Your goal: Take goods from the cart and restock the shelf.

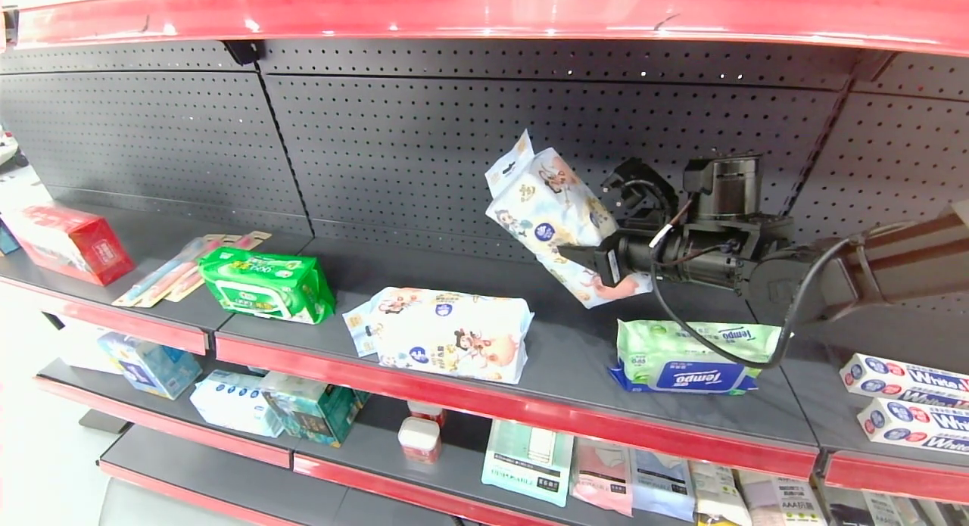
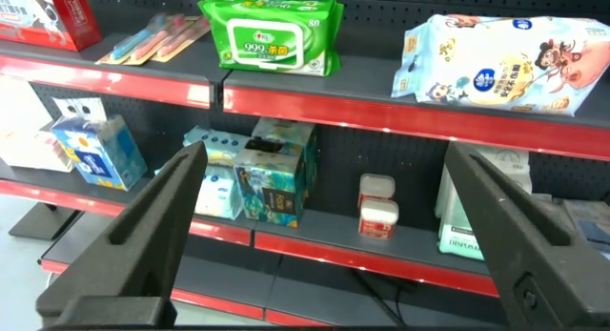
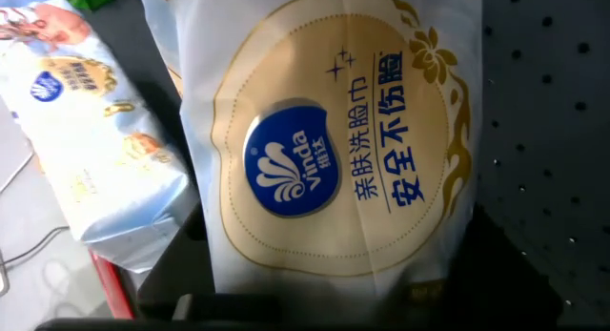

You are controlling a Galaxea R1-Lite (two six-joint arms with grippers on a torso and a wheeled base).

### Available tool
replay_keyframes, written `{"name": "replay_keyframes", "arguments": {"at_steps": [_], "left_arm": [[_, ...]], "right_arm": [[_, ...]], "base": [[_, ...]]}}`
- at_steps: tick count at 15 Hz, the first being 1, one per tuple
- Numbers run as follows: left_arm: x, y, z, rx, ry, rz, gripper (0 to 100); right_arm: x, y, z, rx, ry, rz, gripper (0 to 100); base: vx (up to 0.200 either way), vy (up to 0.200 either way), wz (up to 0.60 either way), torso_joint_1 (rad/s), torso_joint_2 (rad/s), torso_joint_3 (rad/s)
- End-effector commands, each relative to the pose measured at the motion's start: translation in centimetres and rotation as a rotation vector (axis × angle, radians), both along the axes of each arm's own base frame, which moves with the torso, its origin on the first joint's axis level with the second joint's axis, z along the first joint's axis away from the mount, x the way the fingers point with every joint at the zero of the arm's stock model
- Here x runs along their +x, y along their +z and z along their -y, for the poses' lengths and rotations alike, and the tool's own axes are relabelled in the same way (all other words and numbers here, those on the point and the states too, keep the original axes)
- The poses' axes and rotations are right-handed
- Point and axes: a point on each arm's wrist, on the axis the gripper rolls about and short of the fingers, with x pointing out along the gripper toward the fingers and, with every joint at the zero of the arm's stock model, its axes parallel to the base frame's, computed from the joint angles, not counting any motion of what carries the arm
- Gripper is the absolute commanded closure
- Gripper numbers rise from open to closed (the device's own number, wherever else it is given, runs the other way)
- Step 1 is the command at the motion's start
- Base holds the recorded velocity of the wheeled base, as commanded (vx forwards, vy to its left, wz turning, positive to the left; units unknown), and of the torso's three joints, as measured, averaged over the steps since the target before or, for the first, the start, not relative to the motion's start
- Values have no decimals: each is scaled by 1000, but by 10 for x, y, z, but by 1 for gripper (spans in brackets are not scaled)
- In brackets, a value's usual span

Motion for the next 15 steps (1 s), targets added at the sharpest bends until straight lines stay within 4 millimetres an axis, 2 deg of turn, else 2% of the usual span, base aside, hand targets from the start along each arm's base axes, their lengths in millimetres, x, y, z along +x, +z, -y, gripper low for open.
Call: {"name": "replay_keyframes", "arguments": {"at_steps": [1, 7, 15], "left_arm": [[0, 0, 0, 0, 0, -1, 0], [0, 0, 0, 0, 0, -1, 0], [0, 0, 0, 0, 0, -1, 0]], "right_arm": [[8, -6, 3, 3, 6, -10, 100], [35, -12, 14, 32, 37, -11, 100], [52, -34, 29, 38, 24, -65, 100]], "base": [[0, 0, 0, 0, 0, 0], [0, 0, 0, 0, 0, 0], [0, 0, 0, 0, 0, 0]]}}
